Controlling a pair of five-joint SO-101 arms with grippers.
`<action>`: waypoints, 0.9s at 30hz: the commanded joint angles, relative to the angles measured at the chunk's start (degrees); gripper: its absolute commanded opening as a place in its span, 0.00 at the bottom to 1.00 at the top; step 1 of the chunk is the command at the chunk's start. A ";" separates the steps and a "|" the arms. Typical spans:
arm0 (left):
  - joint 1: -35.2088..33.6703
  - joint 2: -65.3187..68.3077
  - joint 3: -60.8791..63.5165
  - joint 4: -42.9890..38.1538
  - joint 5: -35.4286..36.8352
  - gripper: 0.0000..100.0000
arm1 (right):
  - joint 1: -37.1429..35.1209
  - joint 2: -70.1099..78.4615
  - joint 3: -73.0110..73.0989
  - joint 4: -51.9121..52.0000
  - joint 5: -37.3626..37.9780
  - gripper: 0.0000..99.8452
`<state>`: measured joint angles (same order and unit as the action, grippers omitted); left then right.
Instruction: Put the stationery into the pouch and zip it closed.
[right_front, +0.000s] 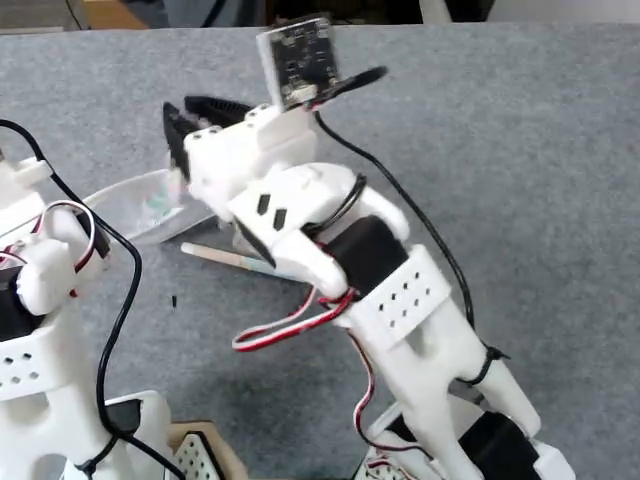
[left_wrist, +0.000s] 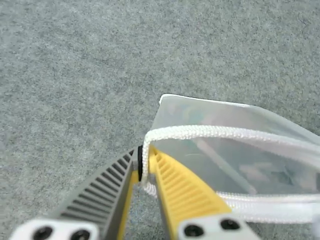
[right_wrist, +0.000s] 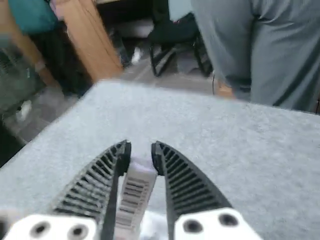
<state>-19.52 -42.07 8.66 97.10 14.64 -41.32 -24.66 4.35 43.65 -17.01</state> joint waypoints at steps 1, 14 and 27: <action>-0.57 0.44 0.31 -0.09 -0.44 0.03 | -1.49 -1.71 -6.02 3.43 -0.62 0.01; -0.57 0.26 -0.04 -0.09 -0.44 0.03 | -0.44 -1.89 -1.54 3.78 -0.18 0.01; -0.92 0.00 -0.13 -0.18 -0.26 0.03 | 14.68 -1.89 4.62 22.51 19.69 0.02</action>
<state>-19.52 -42.07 8.66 97.10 14.64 -29.89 -24.92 8.22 61.49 -2.51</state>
